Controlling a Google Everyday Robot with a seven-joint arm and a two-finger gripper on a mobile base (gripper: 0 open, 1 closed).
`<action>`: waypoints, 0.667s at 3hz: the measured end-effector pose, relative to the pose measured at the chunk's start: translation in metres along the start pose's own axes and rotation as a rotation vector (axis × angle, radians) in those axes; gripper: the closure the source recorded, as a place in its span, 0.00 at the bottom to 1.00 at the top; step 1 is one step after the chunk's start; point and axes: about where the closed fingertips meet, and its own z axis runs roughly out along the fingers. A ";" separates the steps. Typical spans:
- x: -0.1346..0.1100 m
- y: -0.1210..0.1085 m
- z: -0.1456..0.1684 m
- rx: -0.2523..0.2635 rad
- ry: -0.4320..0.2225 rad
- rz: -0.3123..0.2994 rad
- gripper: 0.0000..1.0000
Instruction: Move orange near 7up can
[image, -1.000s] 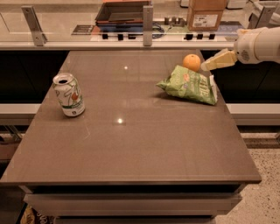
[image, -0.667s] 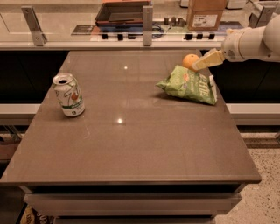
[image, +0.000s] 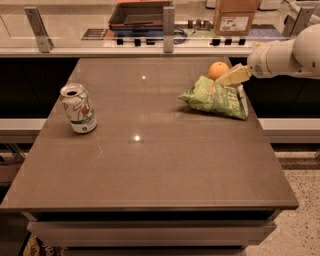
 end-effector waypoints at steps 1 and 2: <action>0.000 0.000 0.000 0.000 0.000 0.000 0.00; -0.003 0.002 0.006 -0.013 -0.013 0.017 0.00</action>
Offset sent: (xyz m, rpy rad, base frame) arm 0.0076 0.0071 0.0017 0.0561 0.0056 0.0068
